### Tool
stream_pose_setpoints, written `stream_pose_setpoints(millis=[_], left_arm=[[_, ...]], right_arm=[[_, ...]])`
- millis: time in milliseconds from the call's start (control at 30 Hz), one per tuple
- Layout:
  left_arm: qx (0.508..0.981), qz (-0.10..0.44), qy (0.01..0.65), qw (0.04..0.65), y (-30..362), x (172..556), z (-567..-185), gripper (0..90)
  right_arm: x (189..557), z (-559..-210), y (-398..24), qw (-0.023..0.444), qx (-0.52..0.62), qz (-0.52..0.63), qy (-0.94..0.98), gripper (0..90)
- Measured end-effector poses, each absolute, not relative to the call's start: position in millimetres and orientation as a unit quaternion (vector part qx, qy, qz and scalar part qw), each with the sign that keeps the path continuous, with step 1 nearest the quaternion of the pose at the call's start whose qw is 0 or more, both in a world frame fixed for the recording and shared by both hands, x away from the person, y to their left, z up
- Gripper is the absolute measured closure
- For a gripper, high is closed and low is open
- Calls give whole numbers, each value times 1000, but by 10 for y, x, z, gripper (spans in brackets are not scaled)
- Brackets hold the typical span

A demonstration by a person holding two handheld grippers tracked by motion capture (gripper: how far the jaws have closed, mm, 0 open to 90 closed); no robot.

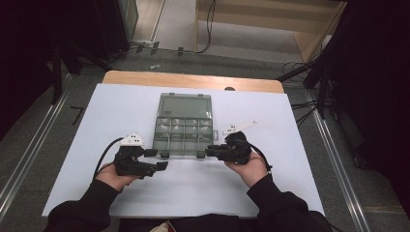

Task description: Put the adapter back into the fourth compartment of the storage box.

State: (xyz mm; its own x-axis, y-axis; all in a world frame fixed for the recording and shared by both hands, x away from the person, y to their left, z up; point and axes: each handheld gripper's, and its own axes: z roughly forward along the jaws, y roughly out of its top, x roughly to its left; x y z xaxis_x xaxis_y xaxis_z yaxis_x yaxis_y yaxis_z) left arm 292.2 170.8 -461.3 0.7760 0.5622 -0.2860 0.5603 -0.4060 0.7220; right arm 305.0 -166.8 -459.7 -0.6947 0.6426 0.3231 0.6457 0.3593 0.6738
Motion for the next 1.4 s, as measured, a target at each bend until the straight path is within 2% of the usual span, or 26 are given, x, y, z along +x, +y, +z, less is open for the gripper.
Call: stream_pose_setpoints(millis=[1400], left_arm=[[832,25,357,424,1832,2837,-4655,301]], right_arm=[[3434,-4616,-1595,-13,-417,-407,-813,736]])
